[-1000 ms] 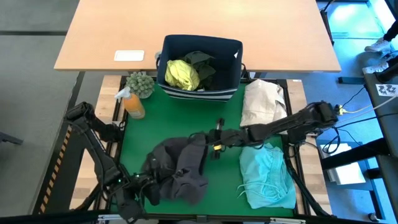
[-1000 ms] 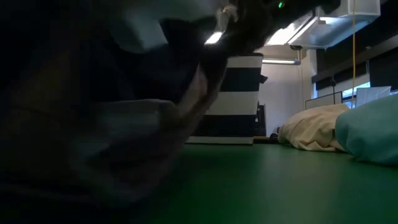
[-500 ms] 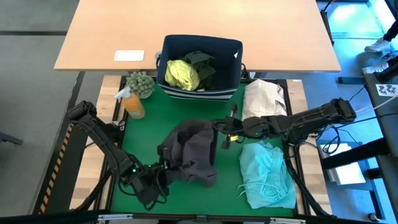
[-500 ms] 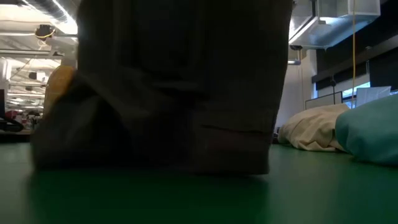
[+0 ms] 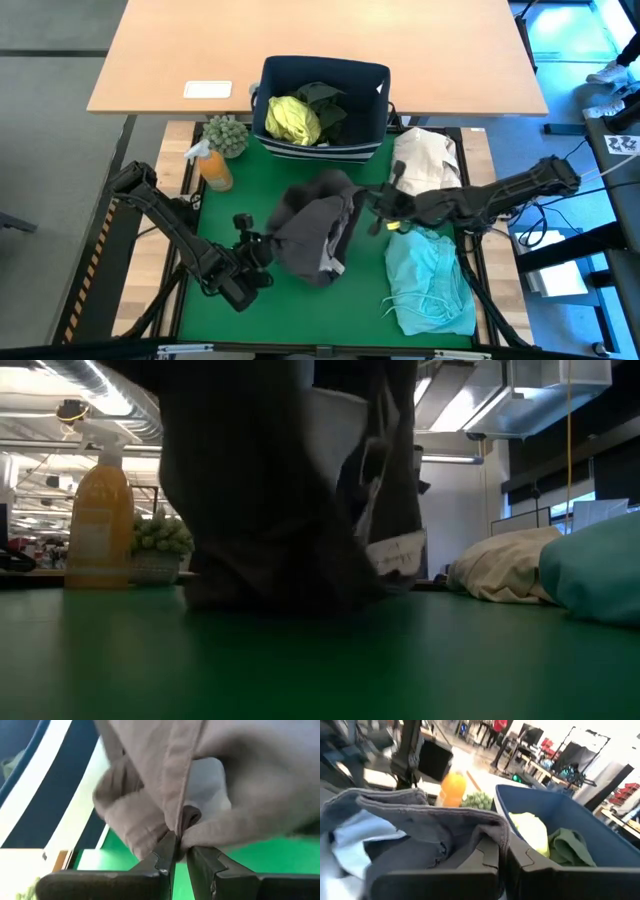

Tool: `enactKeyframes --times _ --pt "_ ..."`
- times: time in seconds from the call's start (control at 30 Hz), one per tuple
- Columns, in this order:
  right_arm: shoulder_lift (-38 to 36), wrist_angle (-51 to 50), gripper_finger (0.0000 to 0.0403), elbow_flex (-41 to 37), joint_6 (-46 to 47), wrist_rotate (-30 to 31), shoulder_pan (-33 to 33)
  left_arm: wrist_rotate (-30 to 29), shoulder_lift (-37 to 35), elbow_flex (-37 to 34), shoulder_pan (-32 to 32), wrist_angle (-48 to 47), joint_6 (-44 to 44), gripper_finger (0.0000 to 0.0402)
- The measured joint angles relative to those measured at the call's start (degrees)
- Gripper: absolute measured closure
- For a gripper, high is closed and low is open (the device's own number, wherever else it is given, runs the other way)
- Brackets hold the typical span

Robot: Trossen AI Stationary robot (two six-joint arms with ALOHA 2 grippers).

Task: Fold laundry
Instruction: Fold the black shorts

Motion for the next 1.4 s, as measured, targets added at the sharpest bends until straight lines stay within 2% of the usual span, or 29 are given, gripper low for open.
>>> enactKeyframes --times 0.07,0.23,0.33,0.47,0.6,0.77,0.9,1.0,1.13,1.27,1.33,1.4 --pt "-0.8 0.3 0.0402 0.0 0.0 0.0 0.9 -1.4 0.0 0.0 0.0 0.7 -1.0 0.0365" --pt "-1.1 0.2 0.0403 0.0 0.1 0.1 2.9 -8.8 0.0 2.6 -2.2 6.7 8.7 0.0365" --pt "-1.1 0.2 0.0403 0.0 0.8 0.0 3.0 -12.5 0.0 4.7 -3.2 6.1 10.3 0.0365" --pt "-1.1 -0.2 0.0403 0.0 1.8 -1.6 2.9 -13.1 0.0 7.2 -3.3 5.1 10.4 0.0357" --pt "-0.7 -0.1 0.0403 0.0 1.9 -2.2 2.9 -11.6 0.0 8.6 -2.7 5.1 11.8 0.0318" --pt "-0.1 -0.1 0.0403 0.1 2.3 -2.5 2.9 -11.3 0.0 8.8 -0.7 2.0 11.5 0.0246" --pt "0.6 -0.4 0.0403 0.1 3.8 -2.9 2.9 -11.7 0.0 8.8 1.4 -2.7 6.5 0.0199" --pt "1.1 -0.6 0.0403 0.1 6.3 -1.1 2.9 -12.3 0.0 8.8 2.7 -6.1 2.2 0.0178" --pt "1.6 -0.7 0.0403 0.1 6.5 0.6 2.9 -10.0 0.0 8.8 4.4 -15.5 -7.2 0.0169" --pt "1.9 -0.9 0.0403 0.1 6.9 1.1 2.9 -2.2 0.0 8.8 6.4 -22.8 -17.5 0.0168" --pt "2.0 -1.3 0.0403 0.1 7.5 1.9 2.9 1.4 0.0 8.8 6.8 -22.8 -18.2 0.0168" --pt "2.4 -1.8 0.0403 0.1 7.6 2.2 2.9 3.0 0.0 8.8 7.0 -22.8 -14.4 0.0168"
